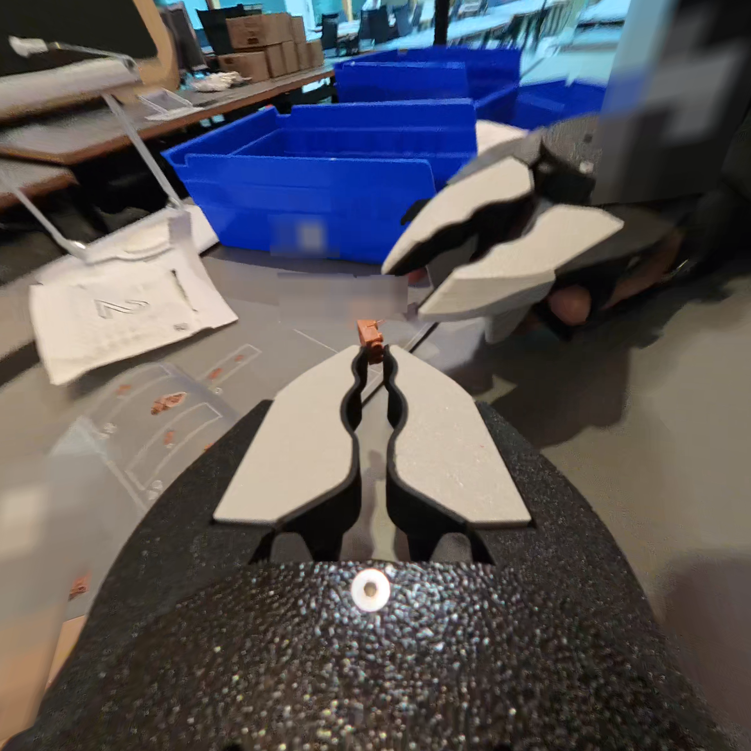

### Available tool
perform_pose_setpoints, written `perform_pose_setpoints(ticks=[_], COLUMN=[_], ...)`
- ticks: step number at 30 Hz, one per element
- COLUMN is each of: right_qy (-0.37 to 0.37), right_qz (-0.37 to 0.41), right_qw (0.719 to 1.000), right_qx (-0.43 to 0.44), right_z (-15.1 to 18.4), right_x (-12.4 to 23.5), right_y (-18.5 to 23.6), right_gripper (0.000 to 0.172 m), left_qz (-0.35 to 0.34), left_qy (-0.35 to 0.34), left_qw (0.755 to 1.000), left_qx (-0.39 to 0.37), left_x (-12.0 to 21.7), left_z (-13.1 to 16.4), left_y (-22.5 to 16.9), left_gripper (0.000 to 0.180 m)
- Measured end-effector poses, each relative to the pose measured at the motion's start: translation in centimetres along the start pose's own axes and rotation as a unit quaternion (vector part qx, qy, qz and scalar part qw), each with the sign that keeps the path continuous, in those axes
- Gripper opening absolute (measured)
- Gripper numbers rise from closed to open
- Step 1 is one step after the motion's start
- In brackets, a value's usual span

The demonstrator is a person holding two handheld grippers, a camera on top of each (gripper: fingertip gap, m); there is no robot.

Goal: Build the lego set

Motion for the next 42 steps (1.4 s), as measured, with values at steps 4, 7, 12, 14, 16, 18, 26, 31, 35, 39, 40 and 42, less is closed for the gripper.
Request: perform_pose_setpoints(ticks=[4, 7, 12, 14, 16, 18, 26, 31, 35, 39, 40, 42], right_qy=[0.019, 0.029, 0.039, 0.047, 0.056, 0.063, 0.074, 0.077, 0.076, 0.081, 0.083, 0.086], right_qz=[-0.019, -0.022, -0.02, -0.023, -0.024, -0.023, -0.027, -0.018, -0.021, -0.023, -0.024, -0.025], right_qw=[0.998, 0.998, 0.997, 0.997, 0.997, 0.996, 0.995, 0.996, 0.996, 0.995, 0.995, 0.995], right_qx=[-0.055, -0.054, -0.056, -0.056, -0.057, -0.06, -0.061, -0.045, -0.049, -0.052, -0.053, -0.052], right_z=[-0.1, -0.1, -0.2, -0.1, 0.1, 0.2, 0.4, 0.4, 0.5, 0.7, 0.7, 0.8], right_x=[-0.3, -0.5, -0.5, -0.6, -0.6, -0.6, -0.8, -0.8, -0.8, -1.0, -1.0, -1.0], right_y=[0.1, 0.5, 0.7, 0.9, 0.9, 0.9, 1.0, 1.1, 1.1, 1.1, 1.2, 1.2], right_gripper=[0.026, 0.024, 0.019, 0.016, 0.016, 0.017, 0.014, 0.014, 0.014, 0.014, 0.014, 0.014], left_qz=[-0.069, -0.092, -0.096, -0.096, -0.099, -0.106, -0.113, -0.115, -0.115, -0.113, -0.113, -0.112], left_qy=[0.029, 0.045, 0.061, 0.064, 0.063, 0.065, 0.08, 0.086, 0.091, 0.098, 0.1, 0.104], left_qw=[0.991, 0.985, 0.985, 0.984, 0.983, 0.98, 0.976, 0.974, 0.973, 0.972, 0.972, 0.972], left_qx=[-0.107, -0.138, -0.132, -0.135, -0.143, -0.157, -0.171, -0.177, -0.179, -0.179, -0.18, -0.181], left_x=[-0.3, -0.4, -0.6, -0.7, -0.6, -0.6, -0.7, -0.8, -0.8, -0.9, -0.9, -0.9], left_z=[-0.4, -0.5, -0.2, -0.2, -0.2, -0.3, -0.1, -0.1, -0.1, 0.0, 0.1, 0.1], left_y=[-1.5, -2.1, -2.0, -2.1, -2.2, -2.3, -2.4, -2.5, -2.5, -2.4, -2.4, -2.4], left_gripper=[0.007, 0.006, 0.006, 0.006, 0.006, 0.006, 0.006, 0.006, 0.006, 0.006, 0.006, 0.006])
Point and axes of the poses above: each gripper's, where its closed fingertips meet, x back along the fingers, z out of its underside, y = z × x across the jaws, the point moved 7 cm from there along x, back along the fingers, and after that the axes turned 7 degrees about y, right-handed, at the moved point
